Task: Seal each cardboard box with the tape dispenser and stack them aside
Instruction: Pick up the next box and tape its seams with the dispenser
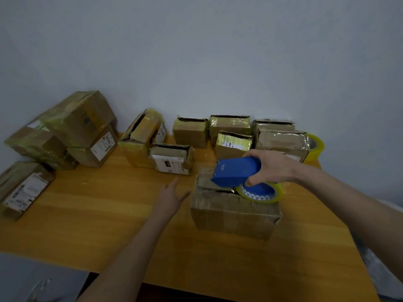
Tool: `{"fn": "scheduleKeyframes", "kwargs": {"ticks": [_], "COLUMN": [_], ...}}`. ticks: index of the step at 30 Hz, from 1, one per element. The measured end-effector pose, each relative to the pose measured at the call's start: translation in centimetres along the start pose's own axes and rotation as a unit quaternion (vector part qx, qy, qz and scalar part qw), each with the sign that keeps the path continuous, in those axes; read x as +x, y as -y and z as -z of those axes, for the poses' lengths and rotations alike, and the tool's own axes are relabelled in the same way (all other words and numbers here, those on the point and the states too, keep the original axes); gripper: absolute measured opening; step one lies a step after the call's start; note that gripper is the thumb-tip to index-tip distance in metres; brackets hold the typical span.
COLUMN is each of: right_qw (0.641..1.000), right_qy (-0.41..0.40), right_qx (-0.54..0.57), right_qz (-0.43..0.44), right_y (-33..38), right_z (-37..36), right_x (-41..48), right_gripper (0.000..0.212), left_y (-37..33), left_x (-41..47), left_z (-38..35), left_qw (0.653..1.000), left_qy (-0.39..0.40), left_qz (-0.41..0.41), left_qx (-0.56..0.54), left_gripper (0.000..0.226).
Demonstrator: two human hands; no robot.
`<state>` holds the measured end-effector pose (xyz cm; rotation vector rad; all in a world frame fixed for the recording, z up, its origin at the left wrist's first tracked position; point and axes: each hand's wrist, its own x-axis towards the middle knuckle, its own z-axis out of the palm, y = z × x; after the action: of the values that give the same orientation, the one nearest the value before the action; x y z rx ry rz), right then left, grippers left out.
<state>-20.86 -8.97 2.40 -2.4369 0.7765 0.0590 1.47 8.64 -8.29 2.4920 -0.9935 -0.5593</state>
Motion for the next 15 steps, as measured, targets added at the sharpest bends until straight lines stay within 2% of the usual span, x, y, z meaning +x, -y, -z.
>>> {"fn": "scheduleKeyframes", "kwargs": {"ticks": [2,3,5,7,8,11,15], "right_qw": [1.000,0.999,0.997,0.995,0.996,0.998,0.999], "right_qy": [-0.015,-0.023,-0.033,-0.033,-0.030,-0.019,-0.027], "right_qx": [0.012,0.027,0.068,0.089,0.089,0.067,0.020], "right_qz": [-0.004,-0.007,-0.012,-0.008,-0.005,0.007,0.026], "right_y": [0.0,0.0,0.0,0.1,0.1,0.0,0.0], "right_z": [0.0,0.0,0.2,0.6,0.8,0.9,0.7], "right_x": [0.1,0.2,0.3,0.2,0.1,-0.1,-0.2], "right_gripper": [0.057,0.056,0.057,0.057,0.057,0.056,0.055], "left_y": [-0.3,-0.9,-2.5,-3.3,-3.3,-3.4,-3.3], "left_x": [-0.9,-1.5,-3.1,-4.0,-4.0,-3.3,-2.7], "left_z": [0.6,0.8,0.0,-1.8,-2.4,-2.8,-3.2], "left_qw": [0.978,0.959,0.937,0.925,0.921,0.917,0.902], "left_qy": [-0.144,-0.160,-0.075,0.015,0.025,-0.006,-0.007], "left_qz": [-0.151,-0.233,-0.336,-0.342,-0.329,-0.306,-0.315], "left_qx": [-0.006,-0.004,0.054,0.164,0.208,0.254,0.294], "left_gripper": [0.044,0.041,0.060,0.092,0.100,0.101,0.095]}}
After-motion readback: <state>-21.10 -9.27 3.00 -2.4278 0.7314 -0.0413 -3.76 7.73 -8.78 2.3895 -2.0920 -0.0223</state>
